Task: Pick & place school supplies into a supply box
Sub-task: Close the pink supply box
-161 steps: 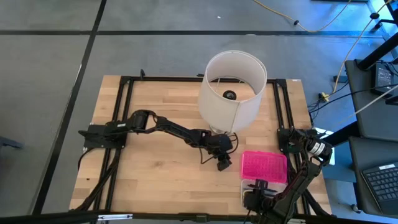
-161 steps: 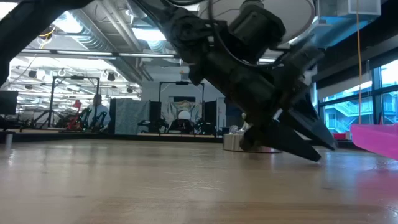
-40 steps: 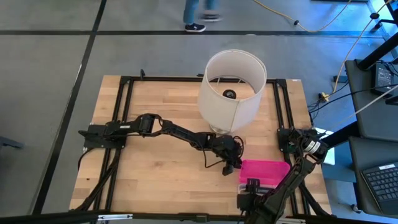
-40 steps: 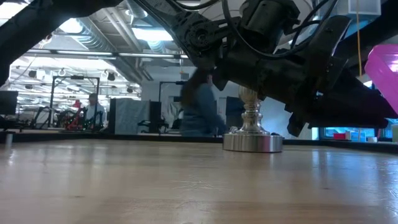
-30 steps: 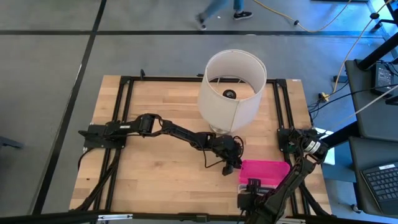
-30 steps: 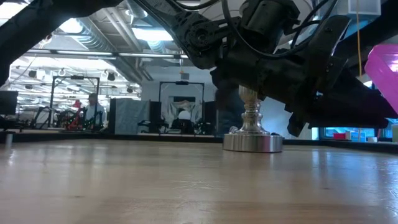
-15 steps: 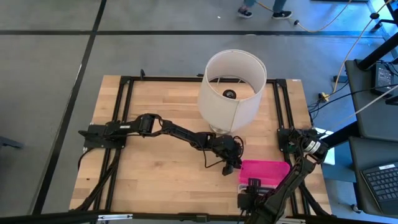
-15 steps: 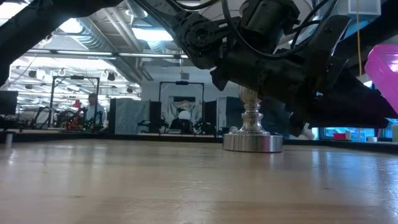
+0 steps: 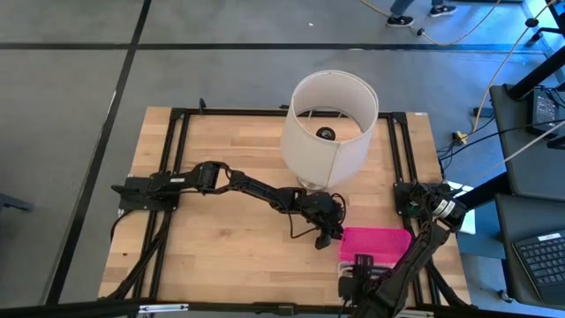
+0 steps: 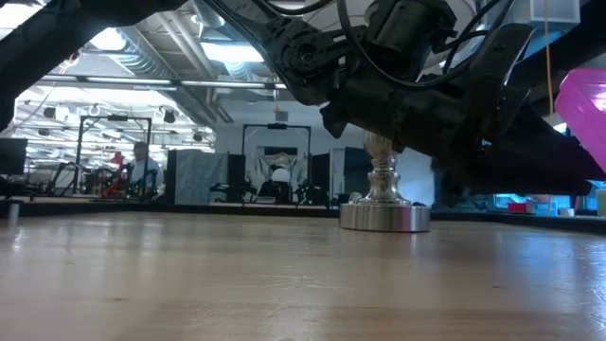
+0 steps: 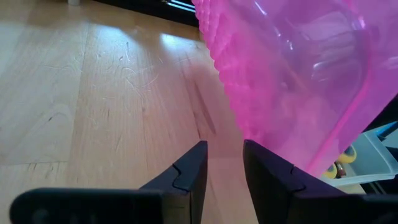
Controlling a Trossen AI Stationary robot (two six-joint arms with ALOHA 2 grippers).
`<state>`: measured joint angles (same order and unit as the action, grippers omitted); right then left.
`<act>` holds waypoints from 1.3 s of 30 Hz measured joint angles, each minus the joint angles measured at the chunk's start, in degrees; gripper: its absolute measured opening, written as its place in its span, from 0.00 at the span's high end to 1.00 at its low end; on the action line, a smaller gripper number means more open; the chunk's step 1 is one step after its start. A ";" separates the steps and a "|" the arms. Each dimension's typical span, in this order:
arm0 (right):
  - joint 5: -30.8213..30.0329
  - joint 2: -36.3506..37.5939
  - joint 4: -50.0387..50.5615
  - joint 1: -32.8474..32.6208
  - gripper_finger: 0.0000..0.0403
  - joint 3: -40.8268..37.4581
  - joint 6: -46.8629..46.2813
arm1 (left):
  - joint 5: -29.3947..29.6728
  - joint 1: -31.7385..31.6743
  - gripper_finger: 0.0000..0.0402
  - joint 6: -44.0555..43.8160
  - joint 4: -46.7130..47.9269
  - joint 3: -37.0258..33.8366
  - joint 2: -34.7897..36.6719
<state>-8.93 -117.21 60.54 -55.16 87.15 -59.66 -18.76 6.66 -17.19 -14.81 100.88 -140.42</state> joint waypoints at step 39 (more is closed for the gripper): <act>-27.25 0.31 29.46 -11.07 0.52 24.55 -31.54 | -11.01 2.52 0.76 3.90 -3.35 6.85 0.02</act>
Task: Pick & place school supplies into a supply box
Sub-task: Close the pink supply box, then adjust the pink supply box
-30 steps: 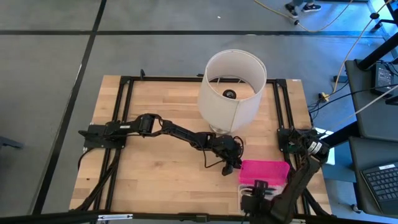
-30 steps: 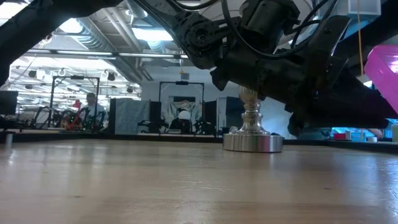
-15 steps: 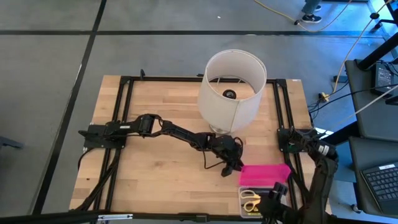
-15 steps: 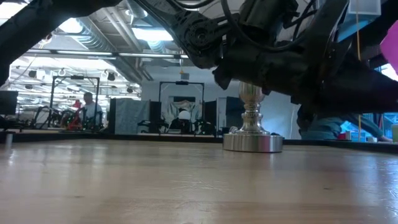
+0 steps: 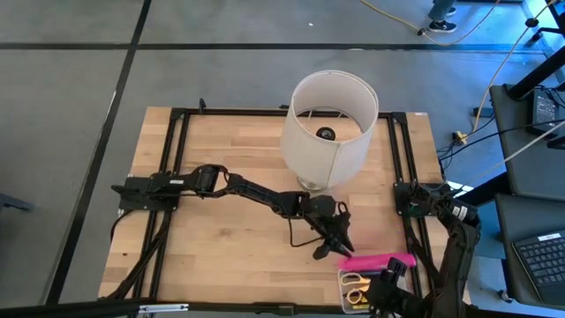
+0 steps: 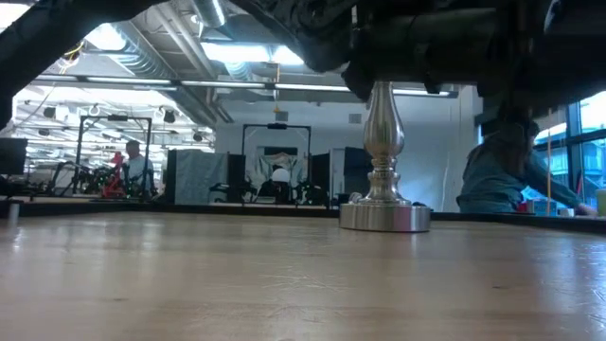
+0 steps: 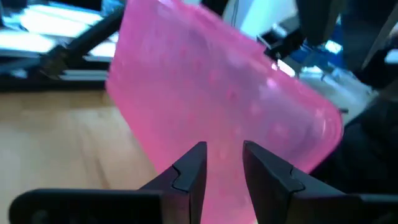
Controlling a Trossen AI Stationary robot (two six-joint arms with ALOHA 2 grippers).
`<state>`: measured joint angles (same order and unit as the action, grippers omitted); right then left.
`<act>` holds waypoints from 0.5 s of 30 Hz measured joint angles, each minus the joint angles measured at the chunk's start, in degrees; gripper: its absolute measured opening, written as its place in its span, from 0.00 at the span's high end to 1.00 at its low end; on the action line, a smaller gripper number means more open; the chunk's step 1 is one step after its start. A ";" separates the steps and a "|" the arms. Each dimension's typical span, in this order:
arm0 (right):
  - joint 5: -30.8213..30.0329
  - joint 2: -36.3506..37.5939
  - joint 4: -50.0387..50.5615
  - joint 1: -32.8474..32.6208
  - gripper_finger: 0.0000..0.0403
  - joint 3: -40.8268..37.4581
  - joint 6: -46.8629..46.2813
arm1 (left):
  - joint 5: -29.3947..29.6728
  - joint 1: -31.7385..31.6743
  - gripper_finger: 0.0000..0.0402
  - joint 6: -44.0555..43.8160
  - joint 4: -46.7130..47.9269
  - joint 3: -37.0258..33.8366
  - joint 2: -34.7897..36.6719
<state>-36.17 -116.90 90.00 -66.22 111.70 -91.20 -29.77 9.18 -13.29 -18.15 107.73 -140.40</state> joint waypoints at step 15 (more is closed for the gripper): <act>2.12 1.22 0.02 0.05 0.52 -0.02 -2.85 | 1.30 5.32 0.76 4.09 9.42 1.91 -0.02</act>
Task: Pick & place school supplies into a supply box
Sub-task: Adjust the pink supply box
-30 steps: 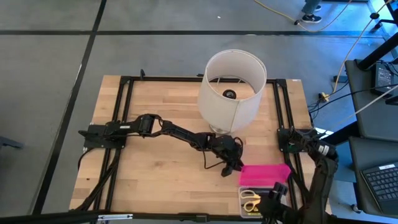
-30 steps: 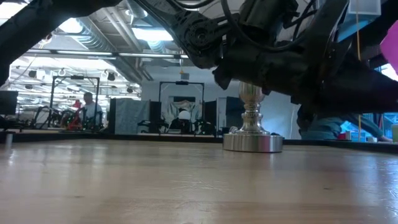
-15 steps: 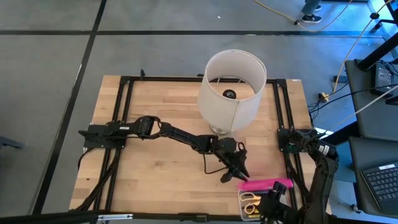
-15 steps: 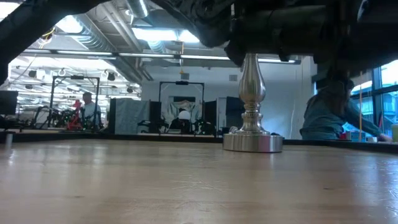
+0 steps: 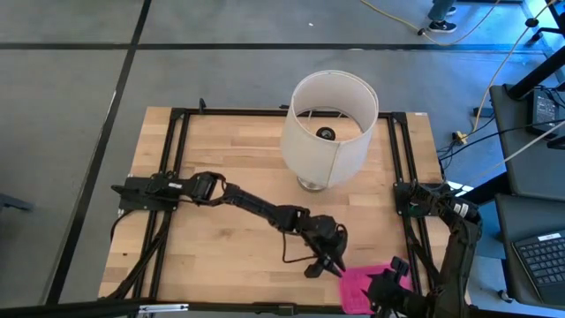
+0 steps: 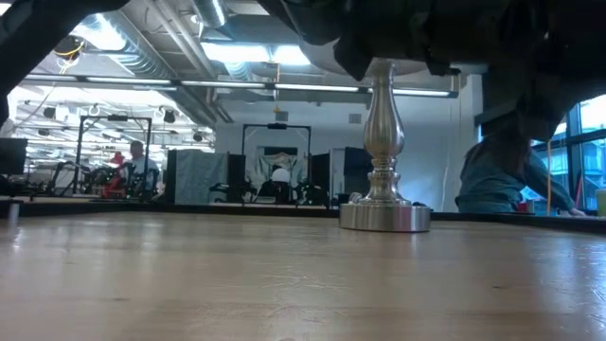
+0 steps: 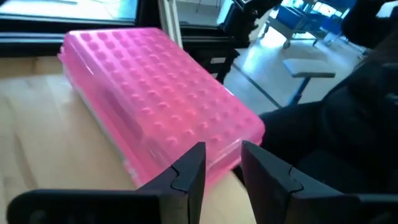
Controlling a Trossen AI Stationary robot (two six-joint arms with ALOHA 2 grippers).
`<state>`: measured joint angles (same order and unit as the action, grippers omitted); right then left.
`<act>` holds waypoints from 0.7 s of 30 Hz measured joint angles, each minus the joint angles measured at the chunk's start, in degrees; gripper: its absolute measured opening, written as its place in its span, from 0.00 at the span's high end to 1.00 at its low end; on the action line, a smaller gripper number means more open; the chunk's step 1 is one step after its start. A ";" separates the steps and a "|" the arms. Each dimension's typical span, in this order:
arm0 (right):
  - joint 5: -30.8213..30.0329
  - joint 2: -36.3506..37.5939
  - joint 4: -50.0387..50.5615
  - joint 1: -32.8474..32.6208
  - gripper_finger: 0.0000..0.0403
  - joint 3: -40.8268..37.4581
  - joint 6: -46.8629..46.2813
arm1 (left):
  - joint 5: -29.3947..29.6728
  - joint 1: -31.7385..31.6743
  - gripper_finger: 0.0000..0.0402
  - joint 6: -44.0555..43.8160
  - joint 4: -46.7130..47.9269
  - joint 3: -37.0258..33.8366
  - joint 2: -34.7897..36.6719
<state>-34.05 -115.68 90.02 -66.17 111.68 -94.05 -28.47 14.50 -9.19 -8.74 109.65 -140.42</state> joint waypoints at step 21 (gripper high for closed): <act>20.19 0.04 -19.44 1.11 0.52 -15.80 -7.75 | 10.95 1.80 0.76 -8.24 21.78 -0.07 0.00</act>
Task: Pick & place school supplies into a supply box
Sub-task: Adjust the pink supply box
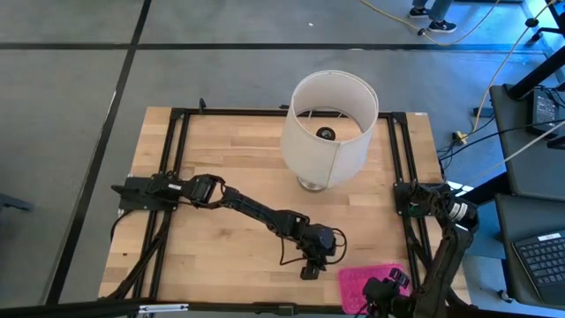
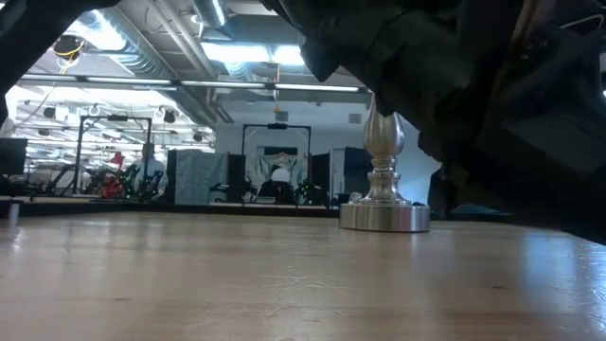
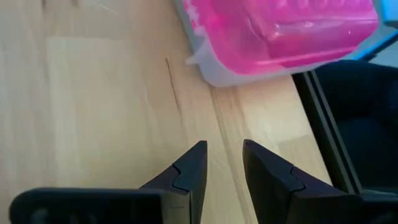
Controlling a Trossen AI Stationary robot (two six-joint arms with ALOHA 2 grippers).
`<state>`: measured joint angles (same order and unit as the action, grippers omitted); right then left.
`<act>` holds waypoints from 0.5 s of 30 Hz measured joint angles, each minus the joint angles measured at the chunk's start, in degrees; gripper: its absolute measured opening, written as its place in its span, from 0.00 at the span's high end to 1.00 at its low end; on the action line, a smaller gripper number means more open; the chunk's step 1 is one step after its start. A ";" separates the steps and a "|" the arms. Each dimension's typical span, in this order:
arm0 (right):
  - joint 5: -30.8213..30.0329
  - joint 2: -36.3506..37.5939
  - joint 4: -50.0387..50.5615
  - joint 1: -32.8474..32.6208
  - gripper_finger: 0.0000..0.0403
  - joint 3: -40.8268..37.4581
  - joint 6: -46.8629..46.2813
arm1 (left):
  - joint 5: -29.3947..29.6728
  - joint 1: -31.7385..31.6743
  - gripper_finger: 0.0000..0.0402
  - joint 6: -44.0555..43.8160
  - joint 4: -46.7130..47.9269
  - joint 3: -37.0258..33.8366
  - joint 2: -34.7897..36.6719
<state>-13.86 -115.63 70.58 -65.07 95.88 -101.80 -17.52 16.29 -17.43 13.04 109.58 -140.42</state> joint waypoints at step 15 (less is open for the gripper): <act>3.55 0.44 -6.34 4.16 0.52 -8.26 -5.81 | -0.65 -0.76 0.76 0.20 8.26 0.11 0.04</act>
<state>-10.31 -115.20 64.24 -60.91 87.62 -107.61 -18.17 15.53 -17.23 21.30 109.69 -140.38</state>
